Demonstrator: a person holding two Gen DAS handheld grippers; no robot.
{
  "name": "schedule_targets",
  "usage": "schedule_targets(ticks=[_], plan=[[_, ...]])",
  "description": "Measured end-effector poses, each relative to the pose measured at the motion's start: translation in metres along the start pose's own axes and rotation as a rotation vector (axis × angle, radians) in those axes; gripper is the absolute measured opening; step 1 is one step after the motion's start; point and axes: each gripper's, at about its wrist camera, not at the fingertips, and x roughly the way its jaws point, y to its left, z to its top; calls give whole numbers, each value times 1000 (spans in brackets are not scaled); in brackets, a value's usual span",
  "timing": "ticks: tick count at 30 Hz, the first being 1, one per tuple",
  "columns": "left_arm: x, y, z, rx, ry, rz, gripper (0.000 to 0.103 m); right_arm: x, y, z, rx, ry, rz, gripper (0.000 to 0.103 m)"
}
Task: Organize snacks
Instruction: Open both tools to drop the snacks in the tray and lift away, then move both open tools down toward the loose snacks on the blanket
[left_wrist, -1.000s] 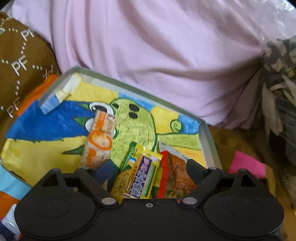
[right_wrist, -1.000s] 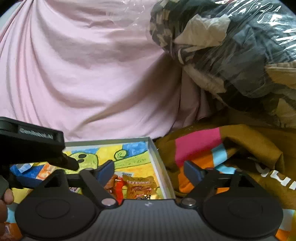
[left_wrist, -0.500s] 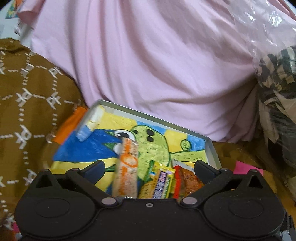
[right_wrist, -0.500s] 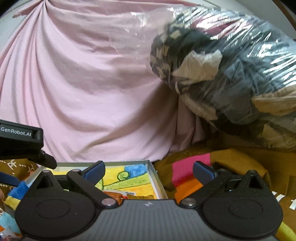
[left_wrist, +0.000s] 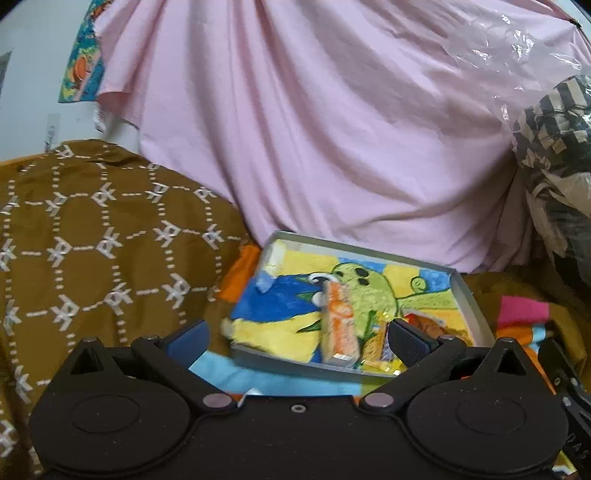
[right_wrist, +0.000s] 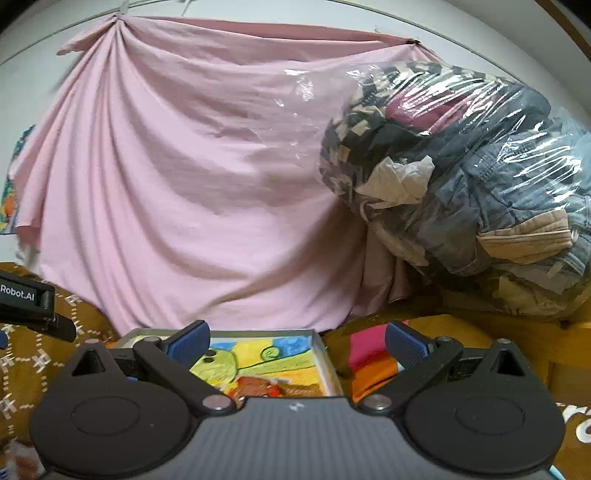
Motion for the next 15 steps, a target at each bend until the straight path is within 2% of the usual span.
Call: schedule_targets(ticks=[4, 15], plan=[[-18, 13, -9, 25, -6, 9, 102, -21, 7, 2, 17, 22, 30, 103], [-53, 53, -40, 142, 45, 34, 102, -64, 42, -2, 37, 133, 115, 103]])
